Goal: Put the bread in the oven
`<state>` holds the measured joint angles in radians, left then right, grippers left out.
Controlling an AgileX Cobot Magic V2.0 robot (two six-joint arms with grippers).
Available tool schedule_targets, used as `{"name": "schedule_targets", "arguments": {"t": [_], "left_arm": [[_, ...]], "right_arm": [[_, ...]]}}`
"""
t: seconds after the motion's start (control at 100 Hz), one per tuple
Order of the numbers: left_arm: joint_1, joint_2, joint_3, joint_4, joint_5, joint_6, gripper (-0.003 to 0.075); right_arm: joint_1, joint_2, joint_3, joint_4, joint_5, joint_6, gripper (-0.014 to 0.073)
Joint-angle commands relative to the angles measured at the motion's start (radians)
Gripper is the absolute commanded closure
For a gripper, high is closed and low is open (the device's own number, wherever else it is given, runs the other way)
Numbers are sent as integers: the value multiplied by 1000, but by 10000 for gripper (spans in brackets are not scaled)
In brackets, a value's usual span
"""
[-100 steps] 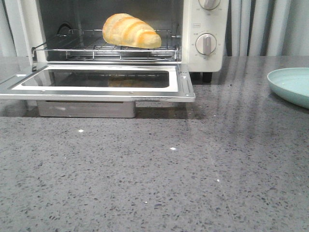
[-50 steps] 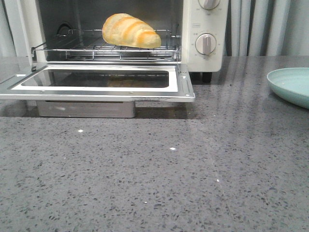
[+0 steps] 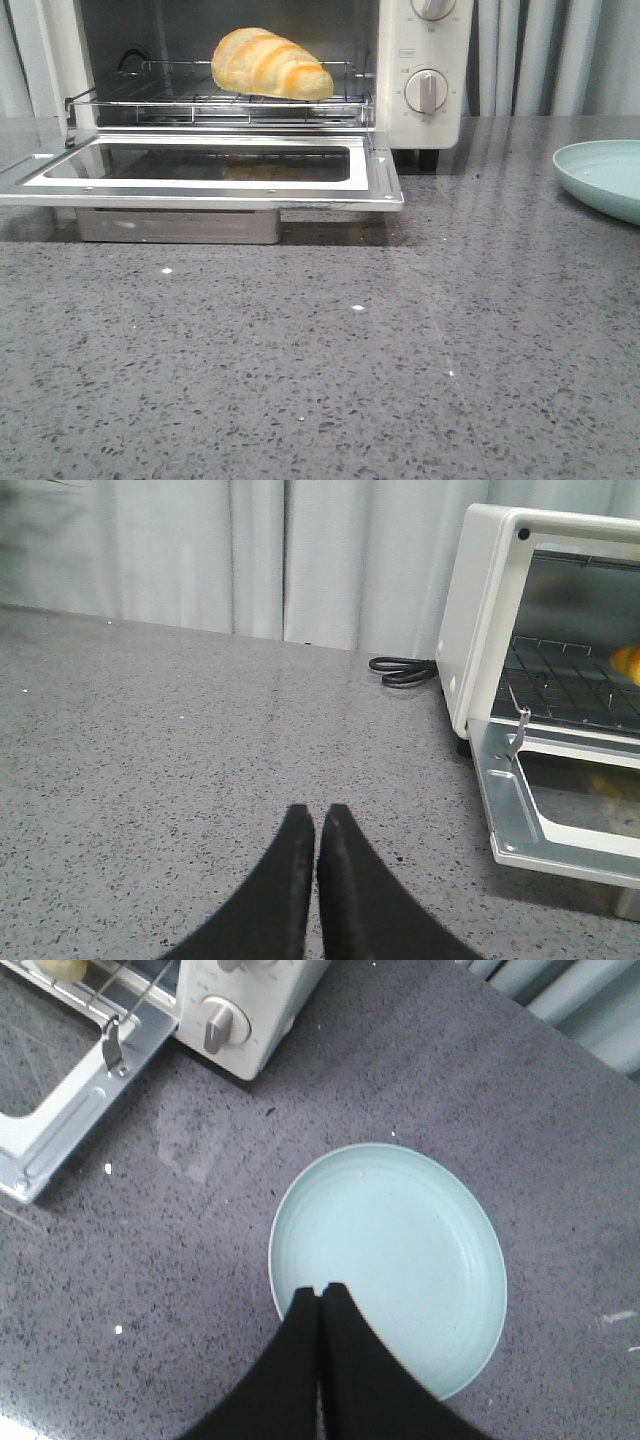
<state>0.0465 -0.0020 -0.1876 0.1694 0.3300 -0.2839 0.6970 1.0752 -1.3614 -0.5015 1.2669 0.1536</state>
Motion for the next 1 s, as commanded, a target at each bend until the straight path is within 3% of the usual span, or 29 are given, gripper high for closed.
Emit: {"name": "schedule_targets", "arguments": {"t": [0.0, 0.62, 0.78, 0.99], "left_arm": [[2, -26, -26, -3, -78, 1, 741], [2, -26, -26, -3, -78, 1, 741], [2, -26, -26, -3, -78, 1, 741], [2, -26, -26, -3, -78, 1, 741]], "right_arm": [[-8, -40, -3, -44, 47, 8, 669], [-34, -74, 30, -37, -2, 8, 669], [-149, -146, 160, 19, -147, 8, 669], [-391, -271, 400, 153, -440, 8, 669]]}}
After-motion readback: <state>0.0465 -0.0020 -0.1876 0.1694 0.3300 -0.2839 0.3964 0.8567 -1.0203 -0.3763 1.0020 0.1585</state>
